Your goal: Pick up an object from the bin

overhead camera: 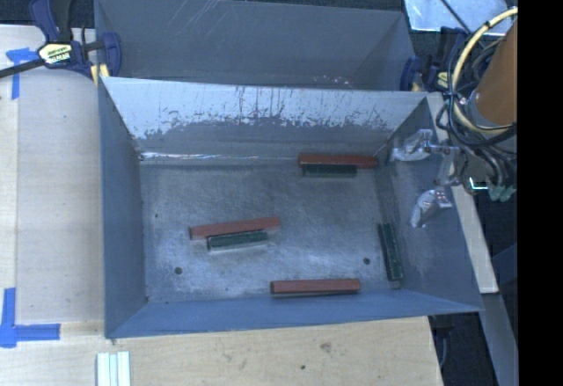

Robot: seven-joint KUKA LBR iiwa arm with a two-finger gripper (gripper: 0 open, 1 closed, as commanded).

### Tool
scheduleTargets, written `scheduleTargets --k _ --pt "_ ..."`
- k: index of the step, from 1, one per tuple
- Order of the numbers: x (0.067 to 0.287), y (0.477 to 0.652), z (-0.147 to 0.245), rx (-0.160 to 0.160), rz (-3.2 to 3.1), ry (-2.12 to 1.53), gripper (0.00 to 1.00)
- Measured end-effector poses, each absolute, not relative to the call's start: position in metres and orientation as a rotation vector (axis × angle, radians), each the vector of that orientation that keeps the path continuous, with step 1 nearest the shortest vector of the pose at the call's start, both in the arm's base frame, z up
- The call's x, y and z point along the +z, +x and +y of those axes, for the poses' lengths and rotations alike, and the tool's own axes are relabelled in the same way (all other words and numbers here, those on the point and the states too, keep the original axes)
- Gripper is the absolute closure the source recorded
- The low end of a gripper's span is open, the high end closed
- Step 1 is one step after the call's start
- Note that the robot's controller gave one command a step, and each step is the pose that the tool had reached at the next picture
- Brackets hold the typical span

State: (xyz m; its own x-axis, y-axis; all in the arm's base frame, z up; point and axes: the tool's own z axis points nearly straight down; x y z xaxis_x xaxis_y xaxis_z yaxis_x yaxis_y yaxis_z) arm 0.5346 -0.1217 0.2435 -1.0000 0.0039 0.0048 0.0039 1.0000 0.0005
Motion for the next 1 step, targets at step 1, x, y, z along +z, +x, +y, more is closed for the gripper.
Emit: scheduleTargets --k 1 --pt "0.2481 0.5362 -0.1212 0.002 -3.145 -0.003 0.00"
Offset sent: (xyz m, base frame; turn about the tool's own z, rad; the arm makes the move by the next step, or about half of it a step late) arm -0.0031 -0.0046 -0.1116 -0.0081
